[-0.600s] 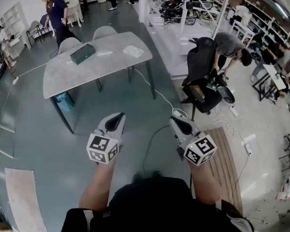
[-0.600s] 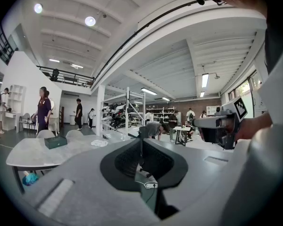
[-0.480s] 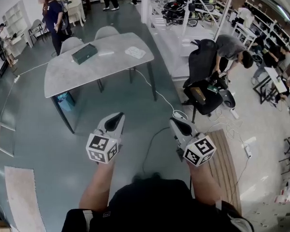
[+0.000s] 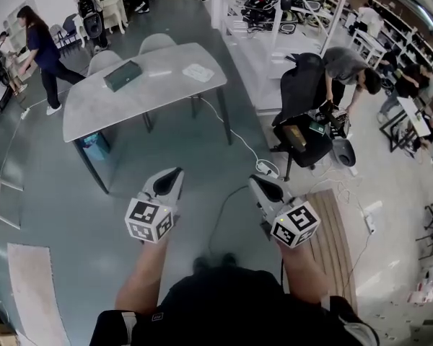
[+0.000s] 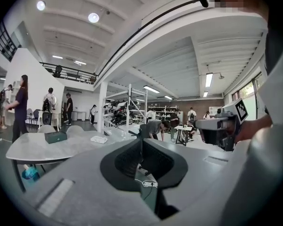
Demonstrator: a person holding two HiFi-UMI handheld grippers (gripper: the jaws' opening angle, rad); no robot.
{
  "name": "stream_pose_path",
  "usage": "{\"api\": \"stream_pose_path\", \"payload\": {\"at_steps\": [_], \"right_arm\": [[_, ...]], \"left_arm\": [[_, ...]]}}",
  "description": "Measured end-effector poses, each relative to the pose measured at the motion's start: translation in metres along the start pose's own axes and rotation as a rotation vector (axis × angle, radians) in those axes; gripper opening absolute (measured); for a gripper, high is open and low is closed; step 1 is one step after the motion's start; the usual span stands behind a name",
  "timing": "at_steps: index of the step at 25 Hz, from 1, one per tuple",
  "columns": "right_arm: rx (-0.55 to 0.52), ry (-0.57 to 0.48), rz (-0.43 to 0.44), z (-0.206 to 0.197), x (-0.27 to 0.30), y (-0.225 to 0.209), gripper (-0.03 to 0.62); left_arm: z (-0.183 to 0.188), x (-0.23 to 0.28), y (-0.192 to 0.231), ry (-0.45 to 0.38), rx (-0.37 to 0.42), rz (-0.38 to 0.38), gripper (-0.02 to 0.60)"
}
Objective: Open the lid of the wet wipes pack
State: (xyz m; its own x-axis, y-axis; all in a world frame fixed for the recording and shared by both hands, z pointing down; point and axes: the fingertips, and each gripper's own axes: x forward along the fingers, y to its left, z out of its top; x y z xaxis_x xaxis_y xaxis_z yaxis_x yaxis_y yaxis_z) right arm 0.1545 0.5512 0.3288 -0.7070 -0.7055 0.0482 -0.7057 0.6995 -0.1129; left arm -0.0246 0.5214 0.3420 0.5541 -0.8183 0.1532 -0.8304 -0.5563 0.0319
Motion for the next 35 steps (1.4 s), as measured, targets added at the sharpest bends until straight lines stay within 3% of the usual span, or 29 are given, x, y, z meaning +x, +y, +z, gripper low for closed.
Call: {"api": "stream_pose_path", "payload": {"at_steps": [10,19,26,35], "right_arm": [[0.042,-0.040,0.033,0.002,-0.037,-0.032,0.003],[0.069,-0.015,0.054,-0.014,-0.068,-0.055,0.003],[0.062,0.006,0.093,-0.018,-0.050,-0.059,0.003],[0.056,0.030,0.104,-0.023,0.004,-0.082,0.003]], "left_arm": [[-0.002,0.022,-0.038,0.008,-0.003,0.027,0.020],[-0.006,0.039,-0.079,0.016,-0.010,0.027,0.021],[-0.010,0.051,-0.067,0.014,-0.033,0.034,0.021],[-0.017,0.088,-0.017,0.011,-0.049,0.033,0.021]]}}
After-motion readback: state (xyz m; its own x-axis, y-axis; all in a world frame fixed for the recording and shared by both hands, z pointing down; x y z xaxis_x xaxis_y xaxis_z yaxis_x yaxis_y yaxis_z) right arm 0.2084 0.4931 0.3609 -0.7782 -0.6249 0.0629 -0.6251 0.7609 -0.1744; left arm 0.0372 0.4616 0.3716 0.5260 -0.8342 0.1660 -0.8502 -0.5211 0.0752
